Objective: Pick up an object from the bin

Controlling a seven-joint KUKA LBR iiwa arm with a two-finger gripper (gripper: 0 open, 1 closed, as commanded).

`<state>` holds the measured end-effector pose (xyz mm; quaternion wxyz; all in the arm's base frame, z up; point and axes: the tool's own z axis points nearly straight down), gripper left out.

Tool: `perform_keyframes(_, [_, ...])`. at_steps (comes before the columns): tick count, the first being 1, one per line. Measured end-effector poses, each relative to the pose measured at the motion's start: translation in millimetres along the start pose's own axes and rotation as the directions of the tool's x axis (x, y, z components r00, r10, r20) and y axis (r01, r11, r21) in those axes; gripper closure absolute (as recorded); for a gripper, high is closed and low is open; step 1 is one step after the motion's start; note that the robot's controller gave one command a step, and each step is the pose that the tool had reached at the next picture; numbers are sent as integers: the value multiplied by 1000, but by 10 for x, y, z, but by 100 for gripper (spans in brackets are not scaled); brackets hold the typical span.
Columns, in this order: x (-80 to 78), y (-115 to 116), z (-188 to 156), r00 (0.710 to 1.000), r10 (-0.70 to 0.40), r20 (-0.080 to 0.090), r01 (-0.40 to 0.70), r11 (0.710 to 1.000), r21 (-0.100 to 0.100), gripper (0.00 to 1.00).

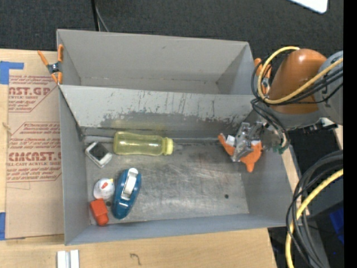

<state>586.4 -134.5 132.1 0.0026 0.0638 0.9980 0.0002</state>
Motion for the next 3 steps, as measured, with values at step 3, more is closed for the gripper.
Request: perform_keyframes(3, [116,1,-2163,1000,17,4,-17,1000,1,100])
